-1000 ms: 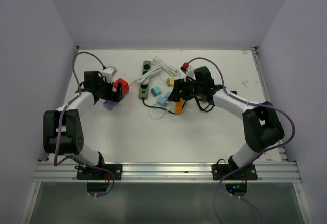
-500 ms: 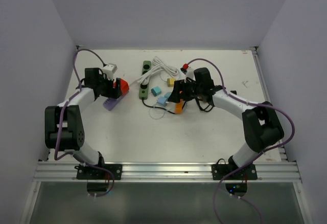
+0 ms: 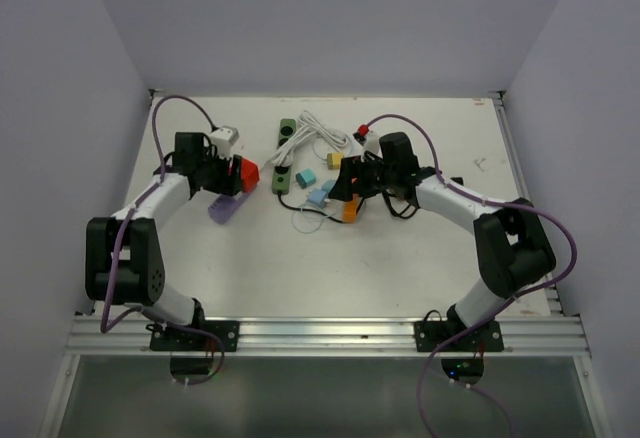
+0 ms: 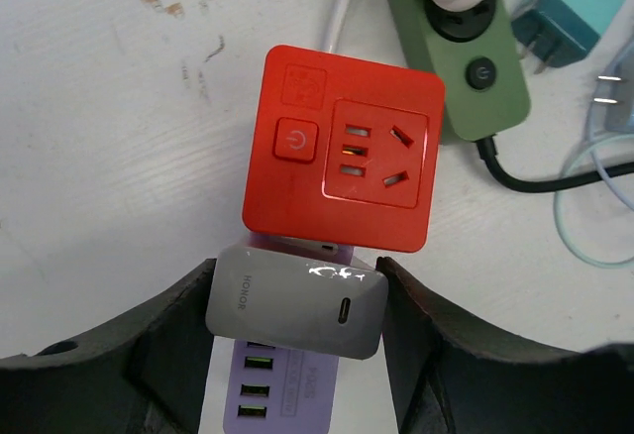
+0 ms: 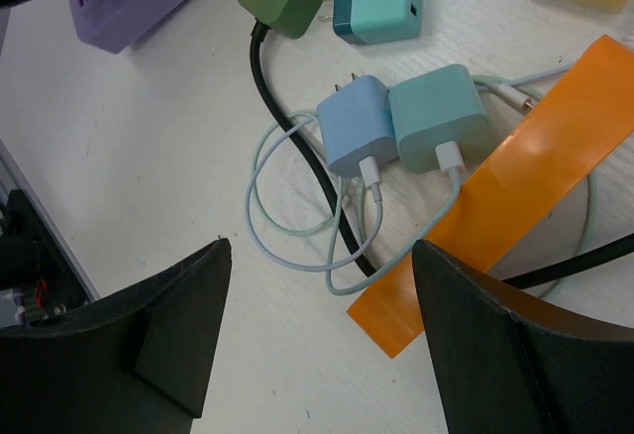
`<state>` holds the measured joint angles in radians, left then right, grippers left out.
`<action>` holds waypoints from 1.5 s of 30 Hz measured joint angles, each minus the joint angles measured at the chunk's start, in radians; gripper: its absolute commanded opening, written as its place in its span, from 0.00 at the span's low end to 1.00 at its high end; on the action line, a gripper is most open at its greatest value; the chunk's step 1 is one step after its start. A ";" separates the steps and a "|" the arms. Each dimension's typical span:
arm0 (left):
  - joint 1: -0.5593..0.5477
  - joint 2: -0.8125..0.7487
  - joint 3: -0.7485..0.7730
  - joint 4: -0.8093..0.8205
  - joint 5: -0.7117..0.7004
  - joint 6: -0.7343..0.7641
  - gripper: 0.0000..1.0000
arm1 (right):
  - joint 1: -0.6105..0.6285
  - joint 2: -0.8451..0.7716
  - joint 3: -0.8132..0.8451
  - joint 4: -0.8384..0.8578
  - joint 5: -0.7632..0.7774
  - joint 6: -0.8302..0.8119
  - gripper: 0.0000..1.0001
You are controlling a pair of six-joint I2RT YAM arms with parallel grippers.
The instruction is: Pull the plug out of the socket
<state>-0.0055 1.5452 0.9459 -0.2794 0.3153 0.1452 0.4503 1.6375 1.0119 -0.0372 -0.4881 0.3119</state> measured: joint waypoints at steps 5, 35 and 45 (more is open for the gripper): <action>-0.068 -0.053 -0.019 -0.019 0.004 -0.039 0.44 | 0.000 0.000 0.000 -0.002 0.002 0.000 0.77; 0.039 -0.137 0.071 -0.036 -0.237 -0.126 0.56 | 0.000 0.004 0.000 -0.007 0.008 -0.003 0.77; 0.097 0.222 0.327 -0.091 -0.241 -0.100 0.55 | 0.000 0.033 0.000 -0.012 0.007 -0.004 0.77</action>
<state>0.0914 1.7668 1.2724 -0.3706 0.0742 0.0456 0.4503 1.6707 1.0115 -0.0494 -0.4812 0.3080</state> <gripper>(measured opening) 0.632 0.770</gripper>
